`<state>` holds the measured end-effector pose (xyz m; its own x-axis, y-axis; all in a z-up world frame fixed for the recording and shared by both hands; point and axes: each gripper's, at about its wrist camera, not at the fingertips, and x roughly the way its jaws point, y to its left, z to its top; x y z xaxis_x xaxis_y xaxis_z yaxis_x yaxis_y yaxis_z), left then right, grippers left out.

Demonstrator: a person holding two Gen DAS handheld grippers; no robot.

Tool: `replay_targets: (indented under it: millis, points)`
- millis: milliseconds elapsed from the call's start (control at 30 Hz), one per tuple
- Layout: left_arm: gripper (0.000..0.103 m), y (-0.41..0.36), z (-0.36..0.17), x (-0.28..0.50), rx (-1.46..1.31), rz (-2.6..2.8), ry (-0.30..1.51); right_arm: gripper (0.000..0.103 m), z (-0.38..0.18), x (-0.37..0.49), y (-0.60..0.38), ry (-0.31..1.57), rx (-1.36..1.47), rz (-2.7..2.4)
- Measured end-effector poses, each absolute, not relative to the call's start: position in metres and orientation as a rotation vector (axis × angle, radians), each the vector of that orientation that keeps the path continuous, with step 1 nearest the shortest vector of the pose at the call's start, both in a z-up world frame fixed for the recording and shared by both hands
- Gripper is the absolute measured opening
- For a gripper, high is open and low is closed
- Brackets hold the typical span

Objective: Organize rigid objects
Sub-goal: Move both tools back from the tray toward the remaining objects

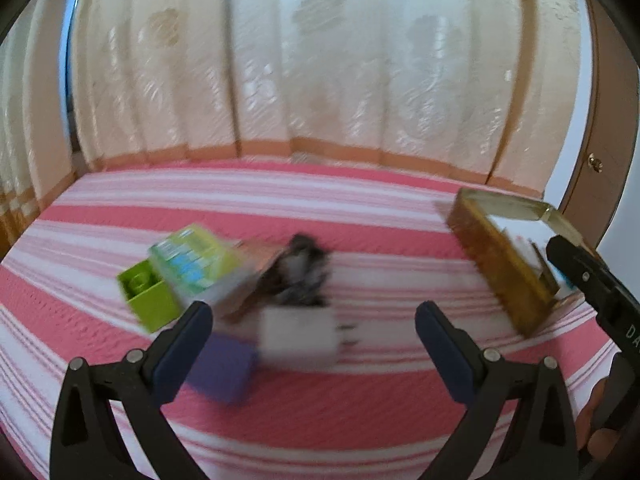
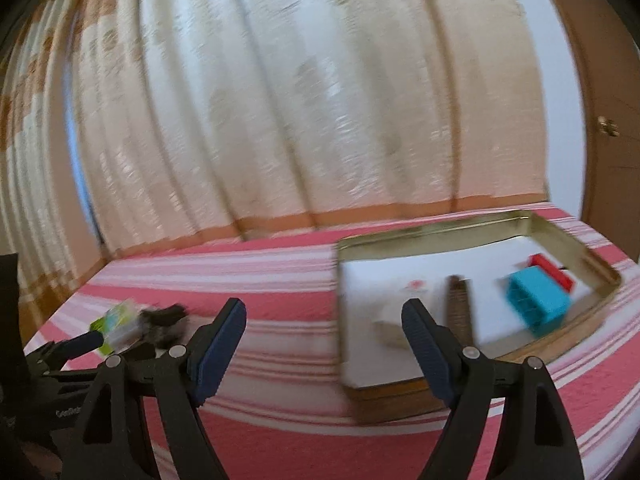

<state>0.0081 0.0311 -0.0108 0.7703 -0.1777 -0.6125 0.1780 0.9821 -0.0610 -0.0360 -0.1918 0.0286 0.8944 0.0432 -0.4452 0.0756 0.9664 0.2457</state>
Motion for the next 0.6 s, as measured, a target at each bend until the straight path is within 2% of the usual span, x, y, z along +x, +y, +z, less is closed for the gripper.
replay_targets:
  millis: [300, 533, 600]
  points:
    - [0.103, 0.095, -0.037, 0.013, -0.079, -0.187, 0.836, 0.082, 0.020, -0.008, -0.136, 0.586, 0.157, 0.164]
    - [0.102, 0.094, -0.045, 0.021, -0.028, -0.179, 0.897, 0.082, 0.015, 0.002, -0.122, 0.641, 0.149, 0.234]
    - [0.096, 0.088, -0.047, 0.024, 0.026, -0.170, 0.903, 0.082, 0.013, 0.005, -0.119, 0.653, 0.145, 0.255]
